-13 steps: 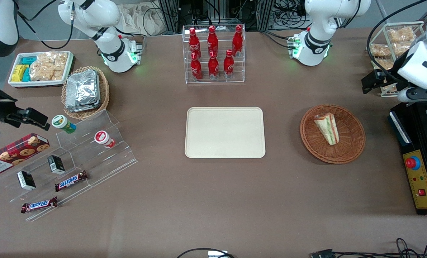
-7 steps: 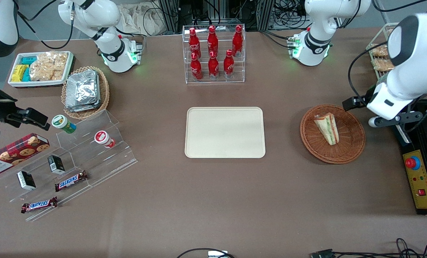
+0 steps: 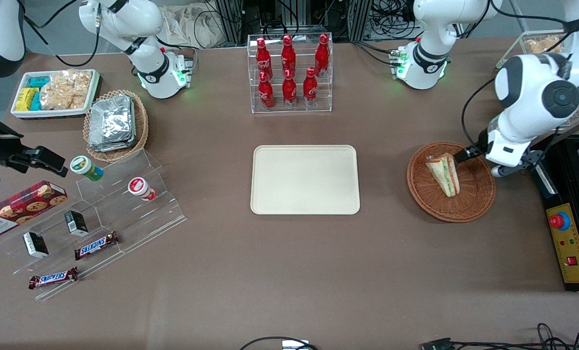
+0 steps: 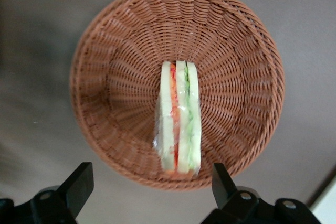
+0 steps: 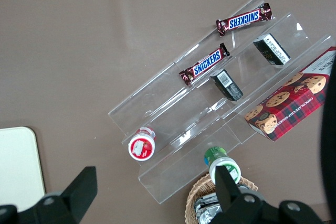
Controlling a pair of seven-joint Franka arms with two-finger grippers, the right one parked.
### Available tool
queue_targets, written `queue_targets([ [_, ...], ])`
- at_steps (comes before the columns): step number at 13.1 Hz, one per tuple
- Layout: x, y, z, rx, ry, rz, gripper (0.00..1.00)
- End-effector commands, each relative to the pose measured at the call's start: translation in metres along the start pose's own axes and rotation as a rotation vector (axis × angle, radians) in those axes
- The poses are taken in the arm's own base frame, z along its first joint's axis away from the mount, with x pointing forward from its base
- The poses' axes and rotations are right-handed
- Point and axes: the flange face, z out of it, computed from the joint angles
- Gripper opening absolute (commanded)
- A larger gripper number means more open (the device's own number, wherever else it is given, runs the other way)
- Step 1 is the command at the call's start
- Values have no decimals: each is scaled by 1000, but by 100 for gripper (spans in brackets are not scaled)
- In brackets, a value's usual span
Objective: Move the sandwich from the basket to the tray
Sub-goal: 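Lower the open left gripper around the upright sandwich in the basket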
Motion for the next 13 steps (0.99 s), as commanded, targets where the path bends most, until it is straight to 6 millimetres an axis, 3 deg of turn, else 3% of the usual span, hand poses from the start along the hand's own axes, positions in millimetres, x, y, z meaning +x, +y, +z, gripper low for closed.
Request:
queue_targets([
  [1, 3, 13, 36, -12, 20, -25, 100],
  [5, -10, 17, 88, -30, 48, -6, 100],
  [10, -11, 18, 106, -26, 39, -4, 96],
  [11, -10, 18, 106, -28, 43, -5, 84],
  [12, -12, 18, 108, -28, 44, -2, 35],
  [13, -11, 17, 108, -30, 46, -5, 5],
])
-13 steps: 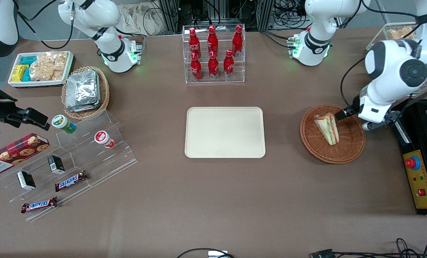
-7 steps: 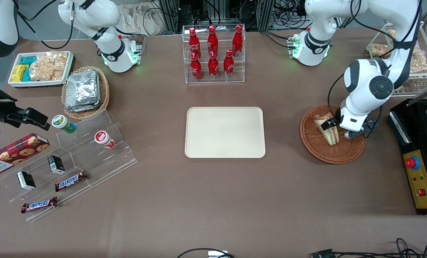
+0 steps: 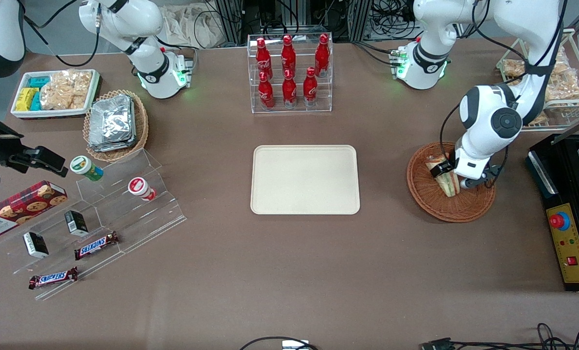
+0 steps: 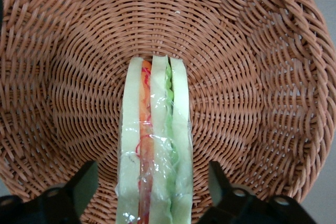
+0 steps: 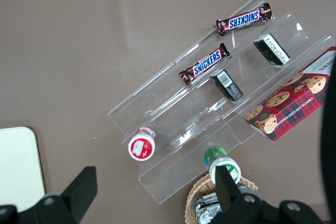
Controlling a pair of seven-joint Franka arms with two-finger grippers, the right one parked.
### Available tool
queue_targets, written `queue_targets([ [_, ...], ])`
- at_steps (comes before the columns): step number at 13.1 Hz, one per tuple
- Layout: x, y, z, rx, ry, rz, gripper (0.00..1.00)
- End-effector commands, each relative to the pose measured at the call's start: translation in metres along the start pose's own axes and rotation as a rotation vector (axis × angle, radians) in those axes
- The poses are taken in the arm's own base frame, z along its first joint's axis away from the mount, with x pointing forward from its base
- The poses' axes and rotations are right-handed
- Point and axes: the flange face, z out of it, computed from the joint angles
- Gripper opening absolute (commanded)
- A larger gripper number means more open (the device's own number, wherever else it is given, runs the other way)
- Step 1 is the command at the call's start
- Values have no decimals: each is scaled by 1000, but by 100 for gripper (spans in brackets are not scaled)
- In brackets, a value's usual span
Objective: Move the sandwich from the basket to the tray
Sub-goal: 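Close the left gripper on the sandwich and lift it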
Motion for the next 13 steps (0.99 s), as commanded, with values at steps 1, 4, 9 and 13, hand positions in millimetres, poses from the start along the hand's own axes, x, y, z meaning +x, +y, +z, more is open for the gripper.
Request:
queue_targets([
  [1, -3, 2, 3, -9, 14, -11, 4],
  [4, -3, 2, 0, -8, 15, -10, 5],
  [9, -9, -8, -107, 11, -5, -3, 5],
  [13, 6, 0, -258, 52, -82, 57, 5],
])
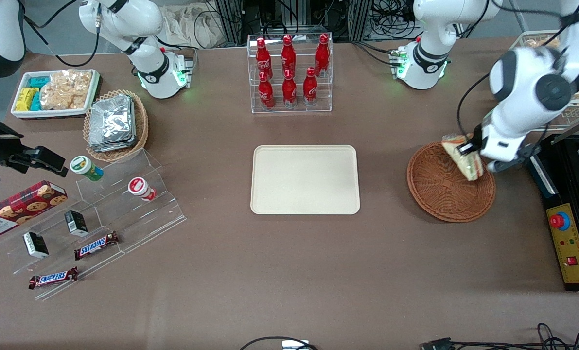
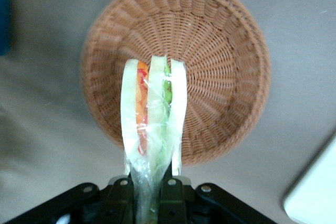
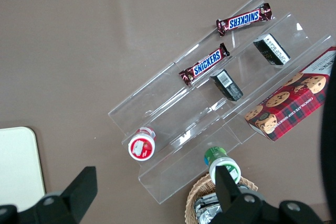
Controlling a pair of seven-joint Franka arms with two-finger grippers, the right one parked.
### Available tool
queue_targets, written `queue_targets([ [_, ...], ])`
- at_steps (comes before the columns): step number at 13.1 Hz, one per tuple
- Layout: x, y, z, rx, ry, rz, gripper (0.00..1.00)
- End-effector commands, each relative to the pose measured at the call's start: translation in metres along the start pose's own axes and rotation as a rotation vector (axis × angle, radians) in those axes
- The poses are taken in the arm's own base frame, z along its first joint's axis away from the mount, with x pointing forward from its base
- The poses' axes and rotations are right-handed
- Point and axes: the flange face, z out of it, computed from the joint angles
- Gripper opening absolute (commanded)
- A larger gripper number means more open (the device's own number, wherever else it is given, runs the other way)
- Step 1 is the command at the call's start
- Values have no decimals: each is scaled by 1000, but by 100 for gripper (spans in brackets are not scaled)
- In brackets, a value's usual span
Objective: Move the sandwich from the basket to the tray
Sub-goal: 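Carry the held sandwich with the left gripper over the cream tray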
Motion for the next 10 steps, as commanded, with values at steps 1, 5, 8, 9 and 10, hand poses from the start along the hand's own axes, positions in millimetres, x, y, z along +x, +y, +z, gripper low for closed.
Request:
queue_targets([
  [1, 1, 9, -99, 1, -16, 110, 4],
  [5, -6, 28, -163, 5, -24, 291, 8],
  [8, -33, 96, -171, 4, -5, 467, 7],
  [9, -48, 130, -182, 2, 20, 465, 6],
  [10, -69, 172, -187, 4, 37, 463, 5],
])
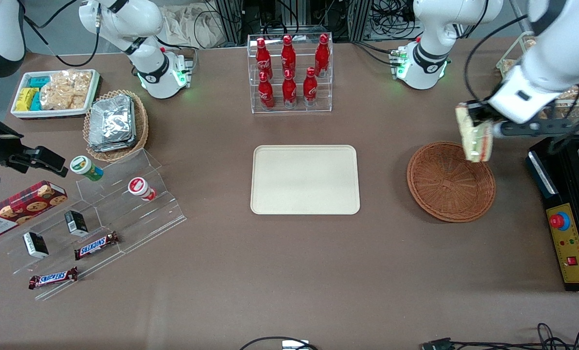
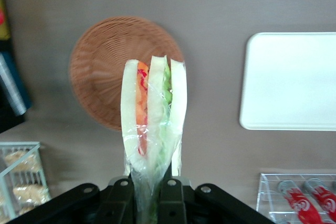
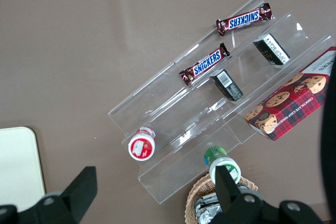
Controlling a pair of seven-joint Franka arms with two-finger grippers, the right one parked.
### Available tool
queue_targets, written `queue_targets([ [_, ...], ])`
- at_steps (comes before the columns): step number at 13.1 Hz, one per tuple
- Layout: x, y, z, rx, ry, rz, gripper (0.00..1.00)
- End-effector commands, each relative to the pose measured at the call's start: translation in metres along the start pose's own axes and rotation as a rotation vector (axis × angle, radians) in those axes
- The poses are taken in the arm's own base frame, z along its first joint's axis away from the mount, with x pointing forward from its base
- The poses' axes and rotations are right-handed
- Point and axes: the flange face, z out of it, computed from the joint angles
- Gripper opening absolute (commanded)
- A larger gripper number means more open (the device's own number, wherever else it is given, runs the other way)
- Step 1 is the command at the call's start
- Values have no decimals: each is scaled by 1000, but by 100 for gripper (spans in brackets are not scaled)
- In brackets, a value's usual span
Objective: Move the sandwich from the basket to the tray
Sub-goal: 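Carry the held sandwich with the left gripper over the cream tray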
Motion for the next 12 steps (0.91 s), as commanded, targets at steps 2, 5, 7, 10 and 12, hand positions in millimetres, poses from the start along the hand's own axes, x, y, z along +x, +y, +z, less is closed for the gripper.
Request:
queue_targets([
  [2, 1, 145, -14, 1, 20, -21, 5],
  [5, -9, 218, -1, -21, -6, -62, 5],
  [7, -2, 230, 24, -29, -14, -37, 5],
  [10, 7, 241, 107, -25, -1, -30, 6],
  [12, 14, 244, 173, -45, 18, -27, 6],
])
